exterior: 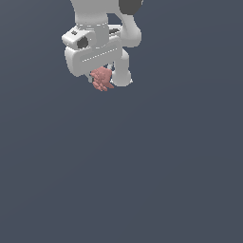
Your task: Pick up the object and move it to a goal position.
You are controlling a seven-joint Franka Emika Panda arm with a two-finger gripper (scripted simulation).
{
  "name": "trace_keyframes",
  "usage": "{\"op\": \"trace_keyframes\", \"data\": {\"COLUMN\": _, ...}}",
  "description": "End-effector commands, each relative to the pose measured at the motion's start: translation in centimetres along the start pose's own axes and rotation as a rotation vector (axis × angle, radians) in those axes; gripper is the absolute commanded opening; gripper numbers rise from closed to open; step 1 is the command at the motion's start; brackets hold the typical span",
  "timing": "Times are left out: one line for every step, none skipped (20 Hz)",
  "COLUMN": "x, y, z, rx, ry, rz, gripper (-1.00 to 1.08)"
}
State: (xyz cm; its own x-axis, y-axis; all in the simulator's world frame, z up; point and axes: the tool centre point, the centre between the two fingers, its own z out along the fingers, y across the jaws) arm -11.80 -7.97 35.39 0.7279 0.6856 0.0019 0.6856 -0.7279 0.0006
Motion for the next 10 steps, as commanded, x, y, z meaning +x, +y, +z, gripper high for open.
{"op": "trace_keyframes", "data": {"x": -0.5, "y": -0.3, "z": -2.2, "rx": 0.001, "ry": 0.0, "rz": 0.0, "gripper": -1.0}}
{"op": "trace_keyframes", "data": {"x": -0.7, "y": -0.4, "z": -3.0, "rx": 0.001, "ry": 0.0, "rz": 0.0, "gripper": -1.0}}
{"op": "trace_keyframes", "data": {"x": -0.8, "y": -0.5, "z": -3.7, "rx": 0.001, "ry": 0.0, "rz": 0.0, "gripper": -1.0}}
{"op": "trace_keyframes", "data": {"x": -0.9, "y": -0.5, "z": -4.4, "rx": 0.001, "ry": -0.001, "rz": 0.0, "gripper": -1.0}}
{"op": "trace_keyframes", "data": {"x": -1.1, "y": -0.6, "z": -5.0, "rx": 0.001, "ry": -0.001, "rz": 0.0, "gripper": -1.0}}
{"op": "trace_keyframes", "data": {"x": -1.2, "y": -0.6, "z": -5.6, "rx": 0.001, "ry": -0.001, "rz": 0.0, "gripper": -1.0}}
{"op": "trace_keyframes", "data": {"x": -1.3, "y": -0.7, "z": -6.1, "rx": 0.001, "ry": -0.001, "rz": 0.0, "gripper": -1.0}}
{"op": "trace_keyframes", "data": {"x": -1.4, "y": -0.7, "z": -6.6, "rx": 0.001, "ry": -0.001, "rz": 0.0, "gripper": -1.0}}
{"op": "trace_keyframes", "data": {"x": -1.4, "y": -0.7, "z": -7.0, "rx": 0.001, "ry": -0.001, "rz": 0.001, "gripper": -1.0}}
{"op": "trace_keyframes", "data": {"x": -1.5, "y": -0.7, "z": -7.4, "rx": 0.001, "ry": -0.001, "rz": 0.001, "gripper": -1.0}}
